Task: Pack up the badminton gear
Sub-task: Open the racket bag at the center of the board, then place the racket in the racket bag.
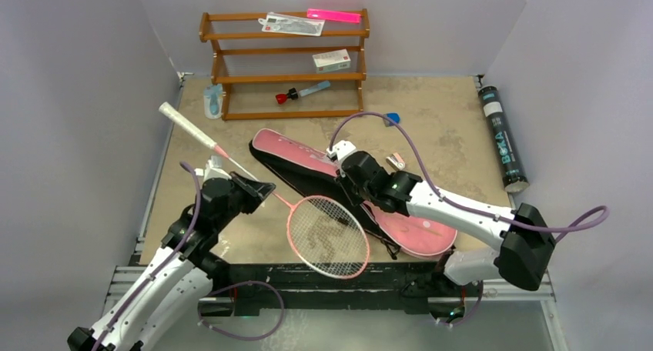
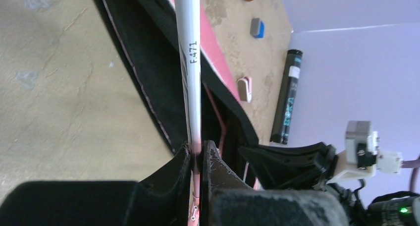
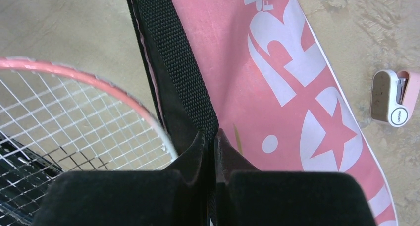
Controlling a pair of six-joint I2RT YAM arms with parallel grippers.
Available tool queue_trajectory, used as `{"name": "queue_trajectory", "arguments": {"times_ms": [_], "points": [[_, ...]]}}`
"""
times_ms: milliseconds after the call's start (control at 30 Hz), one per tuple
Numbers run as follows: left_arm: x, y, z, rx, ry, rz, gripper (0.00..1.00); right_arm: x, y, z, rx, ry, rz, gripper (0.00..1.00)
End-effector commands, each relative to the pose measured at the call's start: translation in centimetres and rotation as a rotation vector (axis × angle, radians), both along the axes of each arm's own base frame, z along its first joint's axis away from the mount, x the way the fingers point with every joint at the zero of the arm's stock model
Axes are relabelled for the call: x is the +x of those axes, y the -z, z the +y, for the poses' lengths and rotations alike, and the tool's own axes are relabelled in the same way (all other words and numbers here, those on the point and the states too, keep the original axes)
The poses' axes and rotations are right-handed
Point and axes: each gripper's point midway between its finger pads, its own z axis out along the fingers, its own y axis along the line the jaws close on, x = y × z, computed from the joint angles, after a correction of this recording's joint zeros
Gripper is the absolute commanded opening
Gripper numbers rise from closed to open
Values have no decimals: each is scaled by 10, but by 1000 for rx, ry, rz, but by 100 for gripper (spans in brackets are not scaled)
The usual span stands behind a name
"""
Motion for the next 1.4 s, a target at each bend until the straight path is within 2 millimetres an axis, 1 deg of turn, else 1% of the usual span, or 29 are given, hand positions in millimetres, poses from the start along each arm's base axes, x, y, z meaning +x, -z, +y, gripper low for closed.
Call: {"name": "queue_trajectory", "arguments": {"times_ms": [0,67,133,200,233,300,333,433,533,600,667,833,933,1033,1233,1367], "points": [[20,-65,-2,-105,-7,-147,0,6,-18,0,94,43,-22,0],[27,-71,-2,-107,34,-167,0,8,-19,-5,109,67,-20,0],[37,-62,2,-152,77,-135,0,13,-23,-11,130,100,-18,0],[45,-56,10,-282,141,-133,0,19,-26,-16,153,126,-17,0],[47,-58,14,-373,160,-138,0,22,-29,-17,167,138,-17,0],[49,-52,26,-434,157,-157,0,29,-36,-16,203,146,-18,0],[50,-50,29,-427,147,-159,0,32,-39,-15,218,151,-18,0],[52,-56,32,-393,137,-164,0,40,-54,-5,255,140,-27,0],[51,-60,33,-379,127,-170,0,47,-63,5,277,128,-32,0],[51,-55,33,-374,122,-150,0,51,-66,10,285,126,-33,0],[50,-45,33,-368,120,-119,0,54,-67,13,286,130,-32,0],[46,-24,38,-332,80,-62,0,61,-69,13,280,153,-44,0],[46,-12,44,-297,34,-32,0,59,-71,14,293,141,-47,0],[49,-5,45,-309,22,-11,0,56,-73,17,316,119,-49,0],[59,-7,47,-320,7,-31,0,52,-73,19,320,89,-42,0],[62,1,48,-341,-5,-10,0,49,-74,20,335,75,-40,0]]}}
